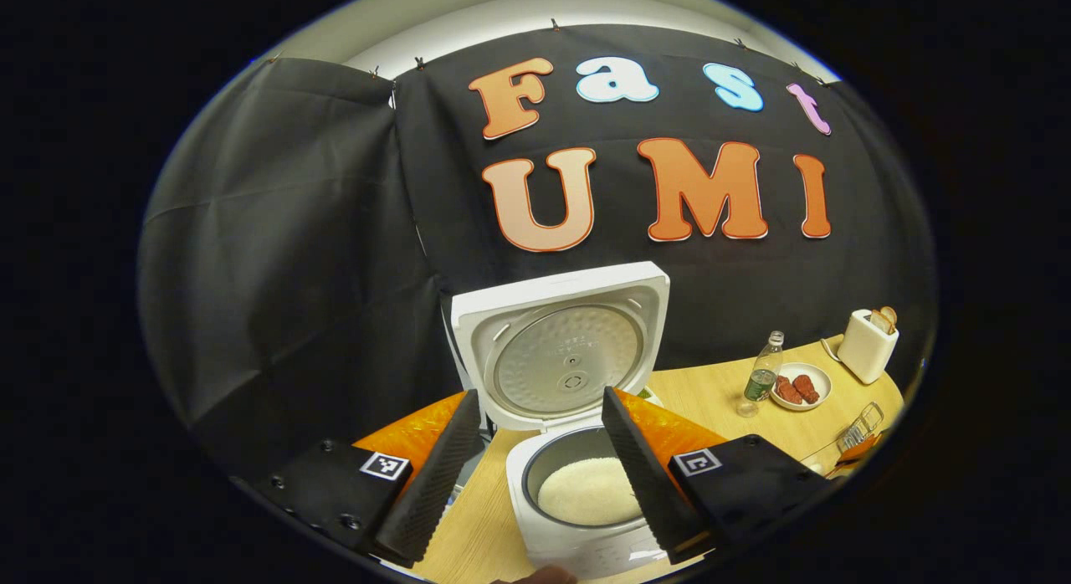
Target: Close the left gripper, press the button to open the rice cooker; take a wooden spoon from the chopstick holder with the right hand, scoop a spoonful of rice and pour it into the rice cooker, then put the wooden spoon back into the chopstick holder.
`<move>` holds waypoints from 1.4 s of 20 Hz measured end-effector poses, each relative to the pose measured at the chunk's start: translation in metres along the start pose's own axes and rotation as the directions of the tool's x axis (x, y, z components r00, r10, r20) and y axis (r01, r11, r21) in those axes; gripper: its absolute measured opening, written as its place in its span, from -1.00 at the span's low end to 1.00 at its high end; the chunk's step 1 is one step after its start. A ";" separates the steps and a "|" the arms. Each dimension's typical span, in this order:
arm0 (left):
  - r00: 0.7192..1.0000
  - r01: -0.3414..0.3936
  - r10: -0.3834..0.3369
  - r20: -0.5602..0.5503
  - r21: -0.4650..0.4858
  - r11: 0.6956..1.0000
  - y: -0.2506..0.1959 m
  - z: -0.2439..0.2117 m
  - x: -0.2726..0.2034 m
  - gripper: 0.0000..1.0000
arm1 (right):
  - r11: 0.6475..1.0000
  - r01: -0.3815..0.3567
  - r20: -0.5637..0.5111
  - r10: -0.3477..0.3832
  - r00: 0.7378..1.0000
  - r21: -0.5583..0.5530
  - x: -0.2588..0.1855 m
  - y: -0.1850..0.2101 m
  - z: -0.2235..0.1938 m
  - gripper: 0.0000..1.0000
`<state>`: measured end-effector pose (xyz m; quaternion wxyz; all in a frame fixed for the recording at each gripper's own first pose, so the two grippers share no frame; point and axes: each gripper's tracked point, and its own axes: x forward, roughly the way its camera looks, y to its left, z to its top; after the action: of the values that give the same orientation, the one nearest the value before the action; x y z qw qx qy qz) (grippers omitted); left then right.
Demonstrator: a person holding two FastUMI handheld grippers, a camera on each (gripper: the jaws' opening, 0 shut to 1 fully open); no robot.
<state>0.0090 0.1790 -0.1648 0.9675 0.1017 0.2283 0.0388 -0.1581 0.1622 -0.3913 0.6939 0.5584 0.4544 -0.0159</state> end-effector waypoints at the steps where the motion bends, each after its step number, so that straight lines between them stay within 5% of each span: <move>1: 1.000 -0.003 0.003 0.006 0.001 1.000 -0.001 0.002 0.000 0.89 | 0.999 -0.022 0.008 0.021 1.000 0.031 -0.003 0.004 0.007 -0.84; 9: 0.998 -0.031 0.032 0.055 -0.022 0.999 0.001 0.017 -0.002 0.97 | 0.940 -0.219 0.046 0.215 0.976 0.262 -0.013 0.068 0.047 -0.84; 16: 0.992 -0.099 0.104 0.068 -0.066 0.993 0.033 0.016 -0.010 0.96 | 0.886 -0.302 -0.030 0.333 0.942 0.352 0.019 0.150 0.023 -0.84; 22: 0.980 -0.184 0.191 0.058 -0.105 0.977 0.078 0.008 -0.025 0.89 | 0.910 -0.300 -0.137 0.349 0.927 0.288 0.055 0.227 -0.014 -0.84; 28: 0.965 -0.254 0.260 0.025 -0.134 0.958 0.114 -0.007 -0.038 0.98 | 0.948 -0.299 -0.212 0.315 0.925 0.109 0.086 0.285 -0.050 -0.84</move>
<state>-0.0315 0.2867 -0.1296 0.9634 0.0682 0.1897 0.1766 0.0131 0.3511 -0.2284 0.6102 0.6462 0.4365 0.1398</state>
